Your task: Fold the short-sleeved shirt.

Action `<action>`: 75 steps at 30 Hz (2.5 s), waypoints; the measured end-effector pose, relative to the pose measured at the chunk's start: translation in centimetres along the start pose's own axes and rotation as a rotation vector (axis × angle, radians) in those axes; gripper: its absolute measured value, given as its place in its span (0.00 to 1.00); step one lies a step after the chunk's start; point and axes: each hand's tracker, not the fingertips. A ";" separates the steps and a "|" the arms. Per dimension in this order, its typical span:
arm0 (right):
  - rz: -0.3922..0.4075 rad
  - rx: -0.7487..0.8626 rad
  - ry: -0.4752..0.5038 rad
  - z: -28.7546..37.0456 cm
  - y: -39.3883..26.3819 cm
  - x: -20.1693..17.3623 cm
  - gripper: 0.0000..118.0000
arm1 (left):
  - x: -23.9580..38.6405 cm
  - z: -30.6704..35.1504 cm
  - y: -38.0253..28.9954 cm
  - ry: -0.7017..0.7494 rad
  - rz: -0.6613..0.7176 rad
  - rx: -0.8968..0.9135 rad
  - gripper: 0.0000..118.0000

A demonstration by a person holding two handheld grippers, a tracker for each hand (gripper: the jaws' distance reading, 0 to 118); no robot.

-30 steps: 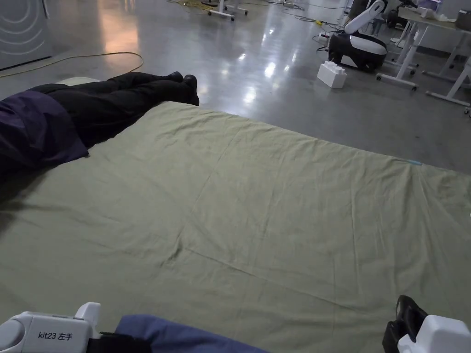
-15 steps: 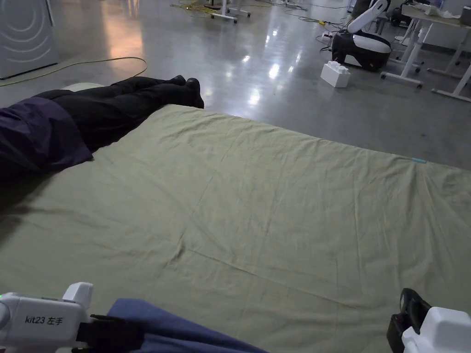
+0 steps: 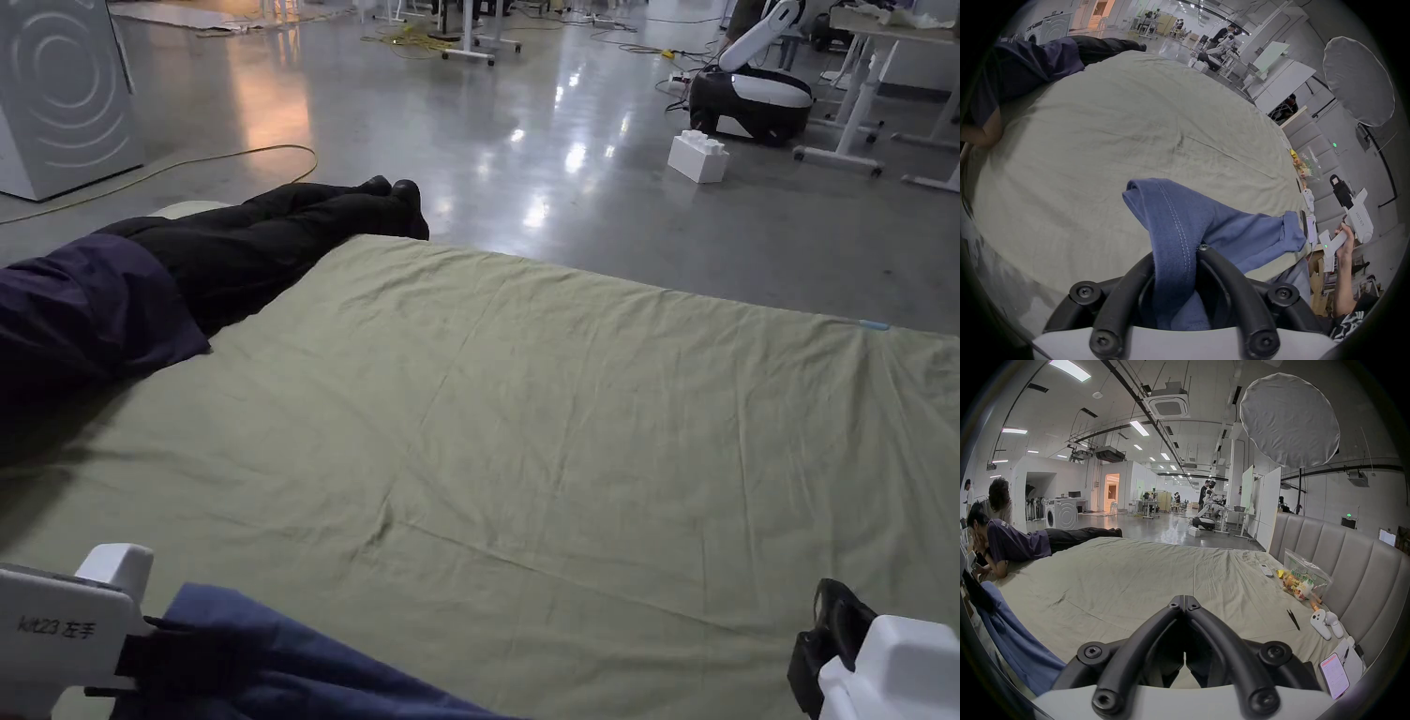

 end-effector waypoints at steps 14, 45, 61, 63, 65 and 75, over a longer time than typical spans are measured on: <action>-0.027 -0.015 -0.010 0.7 -0.9 1.0 0.00 | 11.3 -6.6 -2.7 -0.281 0.040 -0.066 0.09; -0.027 -0.048 -0.074 2.6 -1.3 2.8 0.00 | 15.7 -11.4 -3.4 -0.376 0.118 -0.055 0.63; -0.022 -0.080 -0.061 2.7 -2.4 2.2 0.00 | 18.7 -18.4 -7.9 -0.209 -0.015 -0.181 0.16; 0.013 -0.054 -0.073 3.1 -2.3 2.0 0.00 | 19.4 -18.9 -8.1 -0.305 -0.026 -0.113 0.14; 0.008 -0.057 -0.058 3.2 -2.1 2.0 0.00 | 20.4 -19.7 -8.1 -0.278 -0.034 -0.145 0.14; -0.047 -0.096 -0.058 3.2 -2.9 2.5 0.00 | 21.8 -21.2 -9.0 -0.276 -0.076 -0.173 0.14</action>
